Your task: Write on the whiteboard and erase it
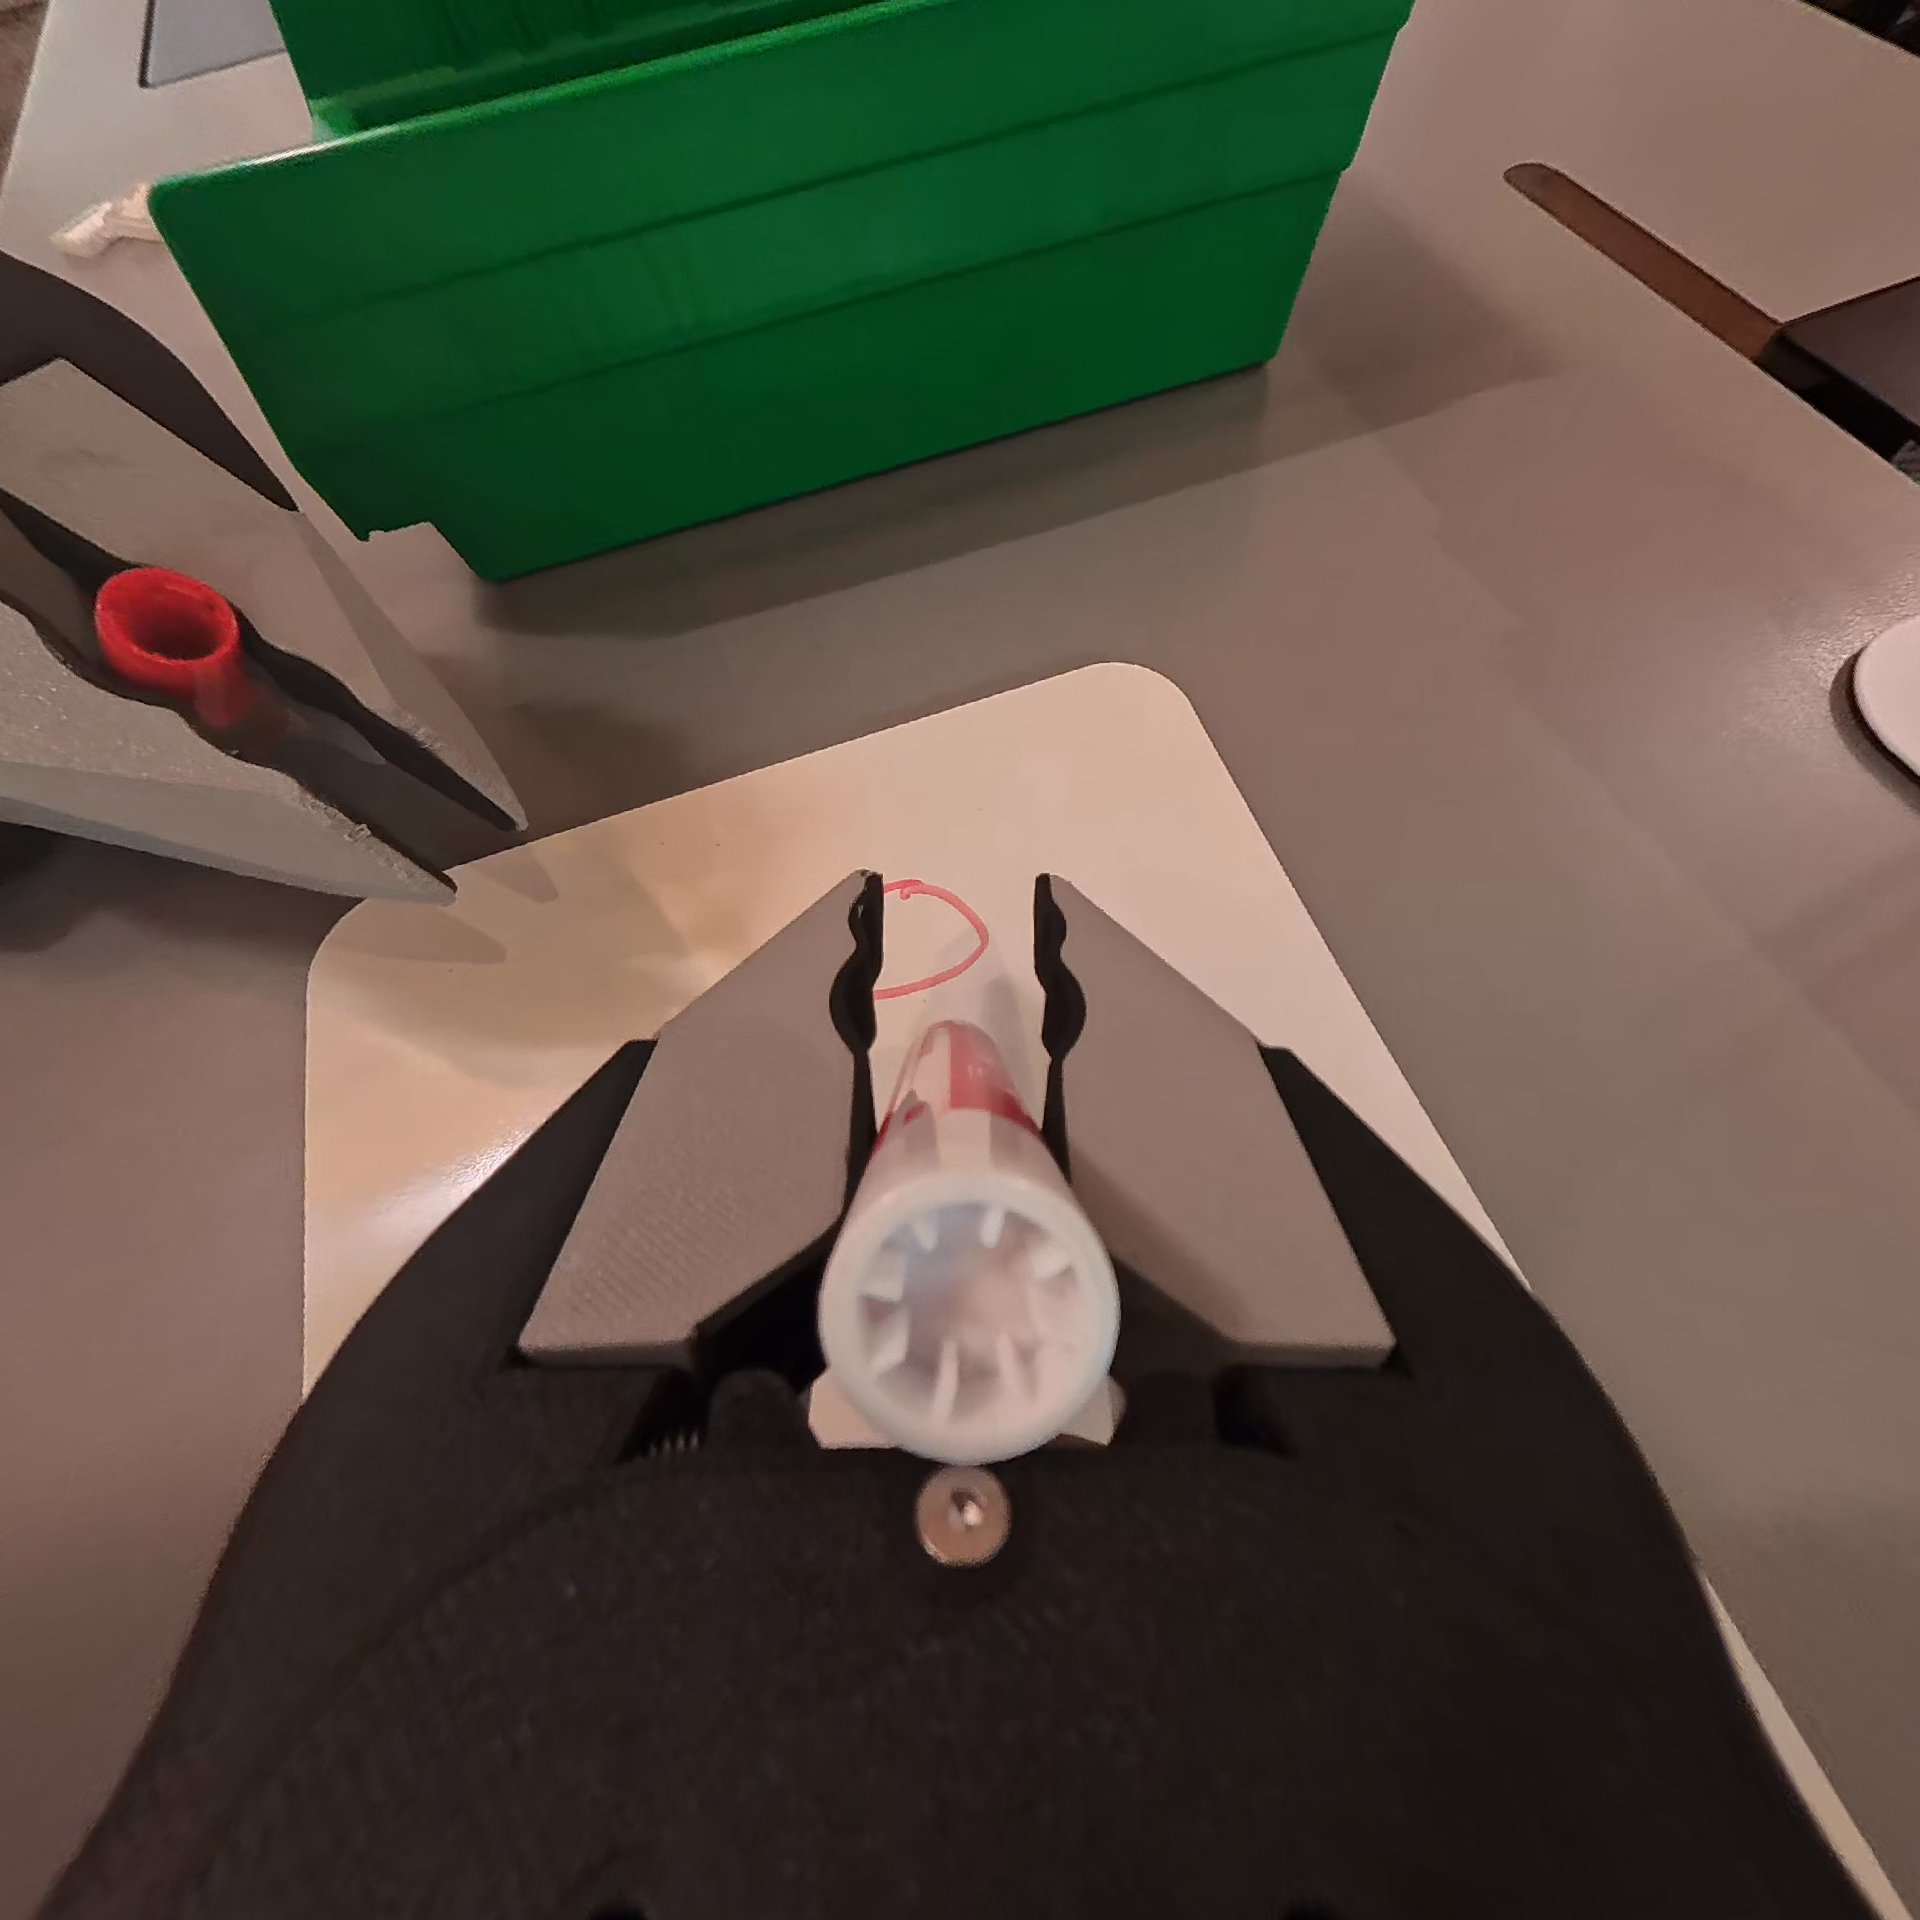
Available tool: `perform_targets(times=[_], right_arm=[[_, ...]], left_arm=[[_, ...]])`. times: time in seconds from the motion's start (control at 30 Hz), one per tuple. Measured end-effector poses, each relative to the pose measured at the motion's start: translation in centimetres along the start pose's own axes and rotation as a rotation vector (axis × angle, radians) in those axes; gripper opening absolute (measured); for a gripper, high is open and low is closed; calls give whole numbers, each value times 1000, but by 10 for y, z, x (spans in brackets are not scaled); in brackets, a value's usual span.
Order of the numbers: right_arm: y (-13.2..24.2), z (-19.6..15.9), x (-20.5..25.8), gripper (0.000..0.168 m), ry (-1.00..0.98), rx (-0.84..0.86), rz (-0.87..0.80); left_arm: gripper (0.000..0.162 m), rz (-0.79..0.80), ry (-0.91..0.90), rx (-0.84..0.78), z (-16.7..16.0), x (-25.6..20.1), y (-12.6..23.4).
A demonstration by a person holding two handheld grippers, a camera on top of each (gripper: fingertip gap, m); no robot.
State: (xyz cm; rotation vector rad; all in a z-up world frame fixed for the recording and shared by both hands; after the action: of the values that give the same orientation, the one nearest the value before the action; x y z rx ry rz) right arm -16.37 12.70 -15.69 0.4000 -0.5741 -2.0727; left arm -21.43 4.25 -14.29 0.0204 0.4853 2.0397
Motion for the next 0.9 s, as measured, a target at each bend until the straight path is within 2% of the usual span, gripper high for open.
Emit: perform_targets(times=[0.47,0.9], right_arm=[[-9,1,-2,27,71,2,-57],[-11,-3,-12,27,52,25,-59]], left_arm=[[11,5,-4,9,-1,0,-1],[11,6,-6,13,-1,0,-1]])
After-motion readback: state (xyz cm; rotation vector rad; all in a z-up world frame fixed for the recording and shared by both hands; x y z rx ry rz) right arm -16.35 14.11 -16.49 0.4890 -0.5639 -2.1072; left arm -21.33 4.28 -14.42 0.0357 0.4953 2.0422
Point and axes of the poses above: each gripper's, where its closed fingertips meet, y back along the fingers, z out of its top, x = y × z across the jaws, the point moved 2 cm from there along y, back along the fingers, and after that the axes turned 14 degrees about -z, right-handed, at the moved point
